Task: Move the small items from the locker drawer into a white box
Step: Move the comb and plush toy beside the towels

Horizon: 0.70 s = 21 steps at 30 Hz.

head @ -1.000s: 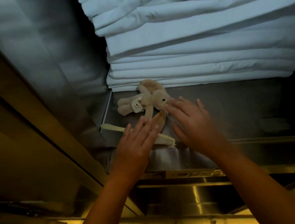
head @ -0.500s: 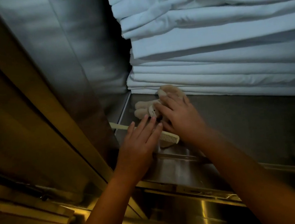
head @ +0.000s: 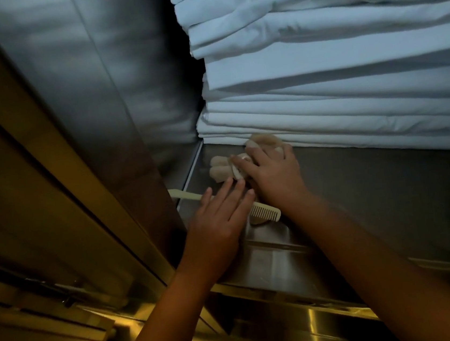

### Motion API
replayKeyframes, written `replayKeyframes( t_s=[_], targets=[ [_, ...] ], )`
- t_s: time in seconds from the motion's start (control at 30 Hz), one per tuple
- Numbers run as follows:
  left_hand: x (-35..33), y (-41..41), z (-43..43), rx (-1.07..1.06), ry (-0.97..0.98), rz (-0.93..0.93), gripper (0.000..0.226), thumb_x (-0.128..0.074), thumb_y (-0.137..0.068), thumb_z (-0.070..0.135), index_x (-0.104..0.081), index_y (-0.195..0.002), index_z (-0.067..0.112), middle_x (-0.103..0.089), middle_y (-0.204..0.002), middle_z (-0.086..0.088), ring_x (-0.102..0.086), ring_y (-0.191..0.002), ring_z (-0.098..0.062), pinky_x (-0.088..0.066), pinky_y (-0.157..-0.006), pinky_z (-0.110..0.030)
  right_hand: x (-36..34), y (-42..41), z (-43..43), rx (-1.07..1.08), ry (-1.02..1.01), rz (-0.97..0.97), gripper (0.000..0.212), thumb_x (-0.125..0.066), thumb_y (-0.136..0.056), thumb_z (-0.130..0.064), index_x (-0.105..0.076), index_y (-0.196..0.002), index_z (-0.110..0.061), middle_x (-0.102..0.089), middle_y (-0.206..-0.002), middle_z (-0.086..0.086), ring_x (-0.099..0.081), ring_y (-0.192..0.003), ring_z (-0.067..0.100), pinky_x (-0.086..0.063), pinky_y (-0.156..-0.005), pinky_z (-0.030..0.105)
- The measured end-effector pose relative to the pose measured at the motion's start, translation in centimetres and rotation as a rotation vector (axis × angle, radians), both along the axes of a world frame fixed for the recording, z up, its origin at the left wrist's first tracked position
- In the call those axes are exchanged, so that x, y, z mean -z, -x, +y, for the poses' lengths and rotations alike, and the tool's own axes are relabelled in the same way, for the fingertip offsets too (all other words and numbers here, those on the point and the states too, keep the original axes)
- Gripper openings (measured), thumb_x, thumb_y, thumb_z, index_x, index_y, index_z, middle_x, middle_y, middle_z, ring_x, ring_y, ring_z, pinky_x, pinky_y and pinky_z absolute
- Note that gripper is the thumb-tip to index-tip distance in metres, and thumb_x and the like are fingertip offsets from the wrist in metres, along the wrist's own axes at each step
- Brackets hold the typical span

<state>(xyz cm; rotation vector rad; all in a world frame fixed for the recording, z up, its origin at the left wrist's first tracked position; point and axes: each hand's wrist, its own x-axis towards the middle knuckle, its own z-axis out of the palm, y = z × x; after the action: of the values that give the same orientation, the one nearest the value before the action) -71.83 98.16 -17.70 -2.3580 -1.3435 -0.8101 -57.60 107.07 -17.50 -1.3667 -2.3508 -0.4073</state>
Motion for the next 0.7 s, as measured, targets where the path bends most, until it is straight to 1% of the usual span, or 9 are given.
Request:
replayKeyframes(
  t_s=[0.2,0.37,0.47,0.53,0.6,0.63,0.7],
  targets=[
    [-0.3,0.0,-0.2,0.024,-0.013,-0.033,0.038,-0.037,-0.084,0.005,-0.065,-0.111,0.002,-0.062,-0.117,-0.018,-0.057,-0.111,-0.035,-0.038,-0.093,-0.055,-0.3,-0.1,-1.0,-0.019,-0.060,0.016,0.035,-0.068,-0.074,-0.025,-0.069,-0.107,-0.015,-0.067,-0.103,0.014,-0.064,-0.088,0.033,-0.041,-0.084,0.055],
    [-0.7,0.1,-0.6,0.057,-0.007,-0.048,0.040,-0.037,-0.081,0.004,-0.064,-0.111,0.000,-0.062,-0.117,-0.019,-0.056,-0.111,-0.036,-0.032,-0.093,-0.057,-0.5,-0.9,-2.0,-0.017,-0.105,0.002,0.037,-0.073,-0.073,-0.025,-0.068,-0.108,-0.015,-0.066,-0.106,0.013,-0.063,-0.091,0.032,-0.041,-0.086,0.052],
    [-1.1,0.3,-0.7,0.062,0.003,-0.078,0.041,-0.036,-0.081,0.002,-0.063,-0.112,-0.001,-0.061,-0.118,-0.020,-0.055,-0.112,-0.037,-0.029,-0.094,-0.058,-0.9,-1.5,-3.1,0.026,-0.120,0.000,0.035,-0.072,-0.072,-0.022,-0.069,-0.106,-0.014,-0.067,-0.103,0.013,-0.064,-0.087,0.033,-0.043,-0.082,0.050],
    [-1.4,0.4,-0.8,0.067,0.000,-0.085,0.042,-0.036,-0.081,0.001,-0.062,-0.113,-0.001,-0.060,-0.119,-0.019,-0.054,-0.113,-0.038,-0.028,-0.095,-0.058,-1.1,-2.2,-4.1,0.054,-0.108,-0.012,0.040,-0.074,-0.068,-0.027,-0.069,-0.105,-0.014,-0.067,-0.103,0.014,-0.064,-0.086,0.033,-0.043,-0.081,0.049],
    [-1.5,0.3,-1.0,0.077,-0.004,-0.066,0.044,-0.036,-0.079,0.000,-0.061,-0.115,0.000,-0.059,-0.121,-0.019,-0.053,-0.115,-0.037,-0.028,-0.096,-0.056,-1.3,-2.9,-5.2,0.077,-0.052,-0.021,0.057,-0.081,-0.057,-0.034,-0.068,-0.108,-0.013,-0.066,-0.107,0.015,-0.063,-0.092,0.034,-0.042,-0.083,0.050],
    [-1.5,0.3,-1.1,0.086,-0.005,-0.060,0.044,-0.036,-0.079,0.000,-0.061,-0.116,0.000,-0.059,-0.121,-0.019,-0.053,-0.115,-0.037,-0.028,-0.096,-0.056,-1.4,-3.2,-5.9,0.091,-0.027,-0.016,0.062,-0.083,-0.055,-0.032,-0.066,-0.111,-0.013,-0.064,-0.110,0.016,-0.061,-0.096,0.035,-0.041,-0.084,0.050],
    [-1.5,0.2,-1.3,0.103,-0.012,-0.068,0.043,-0.037,-0.079,-0.002,-0.061,-0.115,-0.001,-0.060,-0.120,-0.020,-0.054,-0.114,-0.038,-0.028,-0.095,-0.057,-1.7,-3.8,-7.1,0.120,-0.011,0.013,0.060,-0.082,-0.058,-0.021,-0.063,-0.115,-0.013,-0.061,-0.116,0.017,-0.058,-0.104,0.036,-0.039,-0.085,0.052]
  ],
)
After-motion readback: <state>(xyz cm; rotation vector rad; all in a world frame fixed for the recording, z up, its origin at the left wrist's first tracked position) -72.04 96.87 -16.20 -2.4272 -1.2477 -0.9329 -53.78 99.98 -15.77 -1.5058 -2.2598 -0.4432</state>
